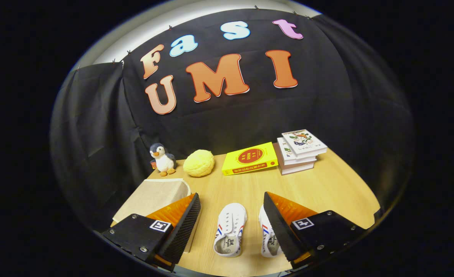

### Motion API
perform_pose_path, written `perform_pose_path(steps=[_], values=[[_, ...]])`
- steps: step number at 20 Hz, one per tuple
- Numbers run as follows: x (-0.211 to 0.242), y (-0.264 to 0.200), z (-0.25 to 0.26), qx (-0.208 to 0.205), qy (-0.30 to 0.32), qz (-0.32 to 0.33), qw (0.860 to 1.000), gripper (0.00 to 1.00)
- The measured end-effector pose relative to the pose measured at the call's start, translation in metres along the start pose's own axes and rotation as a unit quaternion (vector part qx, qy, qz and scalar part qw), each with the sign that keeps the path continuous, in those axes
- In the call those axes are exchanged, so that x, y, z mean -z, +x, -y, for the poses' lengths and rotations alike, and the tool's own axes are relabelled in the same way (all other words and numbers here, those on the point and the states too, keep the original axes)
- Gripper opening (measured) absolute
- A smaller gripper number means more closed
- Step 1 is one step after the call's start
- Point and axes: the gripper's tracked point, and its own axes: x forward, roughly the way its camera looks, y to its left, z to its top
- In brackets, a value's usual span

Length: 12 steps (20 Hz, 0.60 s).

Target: Open the storage box then place both shoes into the box .Put the left shoe in first, then the right shoe, with the right side of both shoes facing outward in a uniform manner.

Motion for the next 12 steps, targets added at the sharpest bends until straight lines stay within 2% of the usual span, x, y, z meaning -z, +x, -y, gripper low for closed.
perform_pose_path(steps=[6,8,12], values=[[0.028,0.031,-0.028,-0.092,0.067,-0.072,0.991,0.99],[0.040,0.040,-0.045,-0.135,0.105,-0.102,0.980,0.99],[0.068,0.062,-0.069,-0.186,0.153,-0.162,0.957,0.99]])
